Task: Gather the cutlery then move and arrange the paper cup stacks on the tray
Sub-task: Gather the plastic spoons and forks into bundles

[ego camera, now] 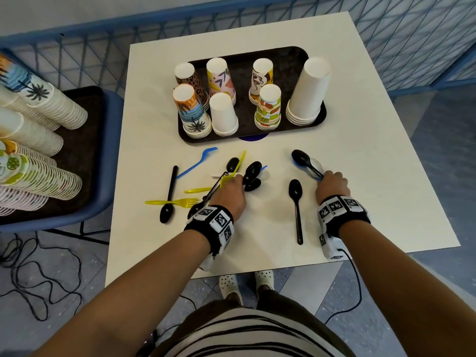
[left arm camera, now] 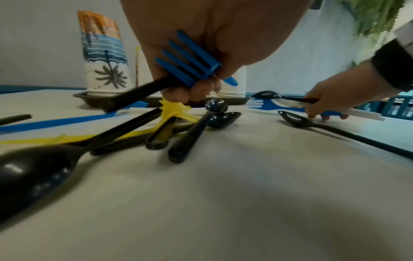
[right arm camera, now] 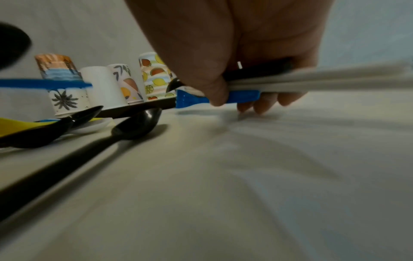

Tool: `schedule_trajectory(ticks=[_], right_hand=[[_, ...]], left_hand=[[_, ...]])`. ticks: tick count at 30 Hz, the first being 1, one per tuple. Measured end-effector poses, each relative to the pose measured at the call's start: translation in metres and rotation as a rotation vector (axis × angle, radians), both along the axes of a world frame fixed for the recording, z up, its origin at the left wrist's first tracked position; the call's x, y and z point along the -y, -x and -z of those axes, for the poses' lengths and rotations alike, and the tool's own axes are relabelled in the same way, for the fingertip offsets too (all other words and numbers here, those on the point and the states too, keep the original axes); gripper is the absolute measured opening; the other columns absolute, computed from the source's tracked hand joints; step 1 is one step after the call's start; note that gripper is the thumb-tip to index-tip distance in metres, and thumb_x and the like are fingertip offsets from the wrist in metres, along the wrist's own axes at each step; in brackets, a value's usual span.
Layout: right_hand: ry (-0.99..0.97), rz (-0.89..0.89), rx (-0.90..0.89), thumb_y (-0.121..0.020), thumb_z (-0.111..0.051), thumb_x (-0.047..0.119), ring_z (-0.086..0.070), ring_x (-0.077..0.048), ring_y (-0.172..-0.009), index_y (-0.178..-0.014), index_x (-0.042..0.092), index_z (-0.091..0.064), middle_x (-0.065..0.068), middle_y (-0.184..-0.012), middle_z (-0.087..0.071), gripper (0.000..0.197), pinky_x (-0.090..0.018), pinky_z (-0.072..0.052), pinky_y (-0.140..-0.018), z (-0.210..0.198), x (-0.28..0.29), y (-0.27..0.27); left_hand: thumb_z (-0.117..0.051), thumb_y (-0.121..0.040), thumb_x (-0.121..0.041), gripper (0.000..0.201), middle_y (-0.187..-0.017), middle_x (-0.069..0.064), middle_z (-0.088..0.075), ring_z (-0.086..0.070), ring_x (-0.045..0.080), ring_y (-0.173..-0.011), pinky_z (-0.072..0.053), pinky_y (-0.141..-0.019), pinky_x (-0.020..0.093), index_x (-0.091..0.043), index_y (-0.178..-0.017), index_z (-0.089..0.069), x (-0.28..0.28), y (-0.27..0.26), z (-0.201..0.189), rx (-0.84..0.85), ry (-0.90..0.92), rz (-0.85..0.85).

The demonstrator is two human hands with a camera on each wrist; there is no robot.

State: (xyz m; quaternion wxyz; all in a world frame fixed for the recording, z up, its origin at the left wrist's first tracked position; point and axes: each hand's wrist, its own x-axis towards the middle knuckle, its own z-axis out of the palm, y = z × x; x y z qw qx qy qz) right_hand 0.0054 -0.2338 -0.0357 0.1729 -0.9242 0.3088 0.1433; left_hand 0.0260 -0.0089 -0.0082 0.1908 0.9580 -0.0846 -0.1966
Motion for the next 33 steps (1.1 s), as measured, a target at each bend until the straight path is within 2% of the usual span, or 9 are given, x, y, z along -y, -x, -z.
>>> schedule_trajectory(ticks=[7,10,12,14,18,21,26,30,33], right_hand=[[-0.237,0.106,0.030,-0.088,-0.034,-0.001,-0.057,-0.041,-0.097,-0.118,-0.001,-0.037,-0.028,-0.110,-0.057,0.030,-0.037,-0.039,-0.070,-0.023,-0.020,0.017],[-0.318,0.141,0.030,-0.090,-0.043,0.011,-0.055,-0.037,-0.093,-0.115,-0.002,-0.041,-0.025,-0.112,-0.056,0.028,-0.036,-0.039,-0.071,-0.019,-0.038,0.032],[-0.308,0.126,0.008,-0.088,-0.056,0.029,-0.057,-0.037,-0.098,-0.114,-0.002,-0.044,-0.023,-0.112,-0.057,0.042,-0.037,-0.043,-0.073,-0.012,-0.045,0.040],[-0.299,0.116,-0.031,-0.085,-0.061,0.033,-0.058,-0.038,-0.101,-0.113,-0.001,-0.045,-0.022,-0.112,-0.058,0.047,-0.036,-0.044,-0.073,-0.006,-0.049,0.043],[-0.278,0.116,-0.063,-0.091,-0.052,0.028,-0.059,-0.039,-0.097,-0.107,-0.003,-0.049,-0.025,-0.109,-0.060,0.035,-0.035,-0.042,-0.070,0.000,-0.052,0.038],[-0.255,0.073,-0.047,-0.092,-0.049,0.032,-0.059,-0.040,-0.097,-0.104,-0.003,-0.051,-0.024,-0.107,-0.061,0.038,-0.037,-0.043,-0.073,0.000,-0.054,0.034],[-0.223,-0.007,-0.014,-0.093,-0.045,0.037,-0.056,-0.040,-0.097,-0.110,-0.001,-0.045,-0.026,-0.106,-0.056,0.041,-0.041,-0.043,-0.075,-0.003,-0.055,0.025],[-0.210,-0.036,0.003,-0.095,-0.038,0.040,-0.052,-0.035,-0.076,-0.109,0.004,-0.042,-0.019,-0.086,-0.055,0.039,-0.037,-0.040,-0.064,-0.011,-0.057,0.017],[-0.221,-0.070,0.001,-0.097,-0.037,0.036,-0.047,-0.031,-0.072,-0.110,0.004,-0.041,-0.023,-0.090,-0.059,0.036,-0.036,-0.038,-0.064,-0.012,-0.061,0.007]], left_hand=[[-0.052,-0.091,-0.029,0.042,-0.136,0.015,-0.038,-0.055,0.036,-0.110,-0.047,-0.090,0.042,-0.007,-0.125,-0.043,-0.010,-0.002,0.014,-0.026,-0.121,-0.013],[-0.054,-0.090,-0.029,0.044,-0.134,0.013,-0.040,-0.052,0.033,-0.114,-0.044,-0.090,0.041,-0.007,-0.126,-0.043,-0.009,-0.003,0.017,-0.039,-0.180,0.032],[-0.051,-0.092,-0.028,0.041,-0.132,0.013,-0.043,-0.050,0.032,-0.117,-0.043,-0.091,0.040,-0.007,-0.126,-0.043,-0.008,-0.004,0.018,-0.035,-0.207,0.059],[-0.047,-0.094,-0.026,0.038,-0.132,0.012,-0.046,-0.049,0.031,-0.119,-0.042,-0.091,0.040,-0.007,-0.127,-0.044,-0.007,-0.004,0.019,-0.034,-0.213,0.079],[-0.042,-0.096,-0.021,0.033,-0.130,0.013,-0.049,-0.047,0.030,-0.121,-0.041,-0.093,0.040,-0.007,-0.126,-0.045,-0.004,-0.003,0.019,-0.071,-0.246,0.098],[-0.041,-0.096,-0.019,0.031,-0.128,0.014,-0.051,-0.047,0.030,-0.120,-0.040,-0.093,0.039,-0.006,-0.124,-0.045,-0.003,-0.001,0.017,-0.054,-0.283,0.113],[-0.040,-0.095,-0.017,0.029,-0.126,0.016,-0.050,-0.050,0.033,-0.115,-0.040,-0.091,0.040,-0.004,-0.121,-0.044,-0.004,0.003,0.002,-0.009,-0.178,0.119],[-0.041,-0.095,-0.020,0.028,-0.121,0.018,-0.055,-0.054,0.037,-0.111,-0.042,-0.086,0.039,-0.004,-0.119,-0.045,-0.009,0.001,-0.011,-0.047,0.020,-0.049],[-0.040,-0.096,-0.021,0.031,-0.118,0.020,-0.057,-0.055,0.038,-0.110,-0.044,-0.087,0.041,-0.005,-0.123,-0.043,-0.020,-0.001,-0.014,-0.048,0.078,-0.138]])
